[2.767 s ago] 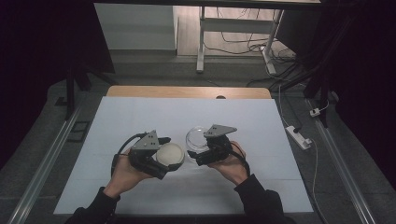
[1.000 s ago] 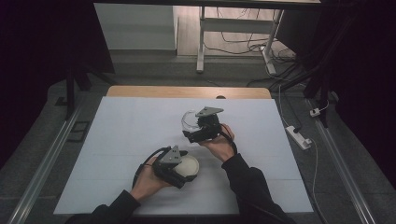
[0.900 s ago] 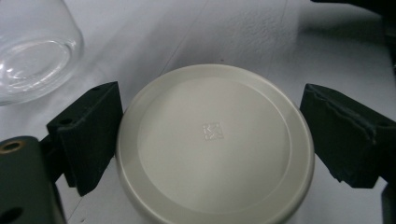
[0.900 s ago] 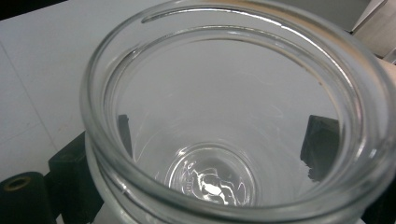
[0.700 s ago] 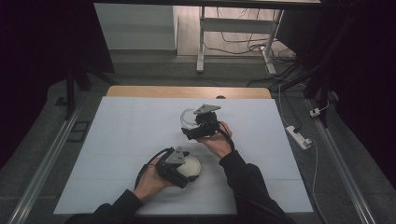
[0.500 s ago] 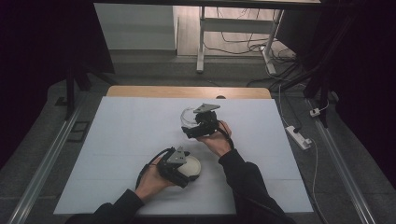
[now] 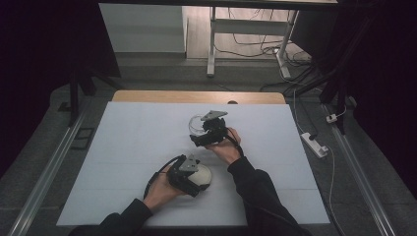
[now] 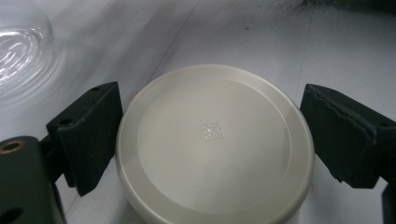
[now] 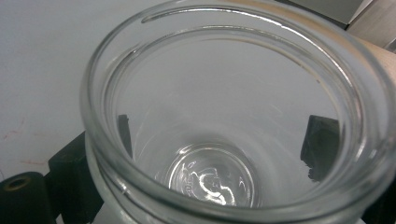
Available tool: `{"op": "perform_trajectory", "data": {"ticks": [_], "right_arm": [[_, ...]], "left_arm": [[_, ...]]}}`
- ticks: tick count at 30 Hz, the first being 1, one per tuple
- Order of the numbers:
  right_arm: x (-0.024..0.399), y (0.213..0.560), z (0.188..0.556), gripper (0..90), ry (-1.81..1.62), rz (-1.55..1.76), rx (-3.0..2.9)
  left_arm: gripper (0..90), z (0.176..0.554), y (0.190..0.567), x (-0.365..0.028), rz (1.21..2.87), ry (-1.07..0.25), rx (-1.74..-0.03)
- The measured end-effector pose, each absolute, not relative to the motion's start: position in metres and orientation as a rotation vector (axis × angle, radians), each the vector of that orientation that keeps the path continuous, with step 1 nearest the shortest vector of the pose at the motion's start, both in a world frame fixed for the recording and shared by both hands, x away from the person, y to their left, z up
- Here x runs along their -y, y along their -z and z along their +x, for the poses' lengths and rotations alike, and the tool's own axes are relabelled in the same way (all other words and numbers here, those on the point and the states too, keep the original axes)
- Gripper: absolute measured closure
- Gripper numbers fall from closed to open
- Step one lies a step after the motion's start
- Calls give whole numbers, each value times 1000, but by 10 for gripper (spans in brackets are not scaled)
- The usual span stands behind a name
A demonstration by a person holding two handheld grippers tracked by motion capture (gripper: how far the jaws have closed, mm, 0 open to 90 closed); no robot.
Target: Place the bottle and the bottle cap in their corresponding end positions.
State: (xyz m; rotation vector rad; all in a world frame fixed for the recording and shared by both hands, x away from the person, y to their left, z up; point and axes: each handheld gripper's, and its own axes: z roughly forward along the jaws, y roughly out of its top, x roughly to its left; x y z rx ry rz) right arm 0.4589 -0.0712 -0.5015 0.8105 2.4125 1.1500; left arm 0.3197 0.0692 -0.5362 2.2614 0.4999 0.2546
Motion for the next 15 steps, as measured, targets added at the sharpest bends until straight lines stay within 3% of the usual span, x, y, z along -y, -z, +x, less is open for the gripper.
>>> {"op": "perform_trajectory", "data": {"ticks": [15], "right_arm": [[73, 503, 460, 62, -1141, 833, -2438]], "left_arm": [[81, 324, 541, -69, 2310, -231, -532]]}}
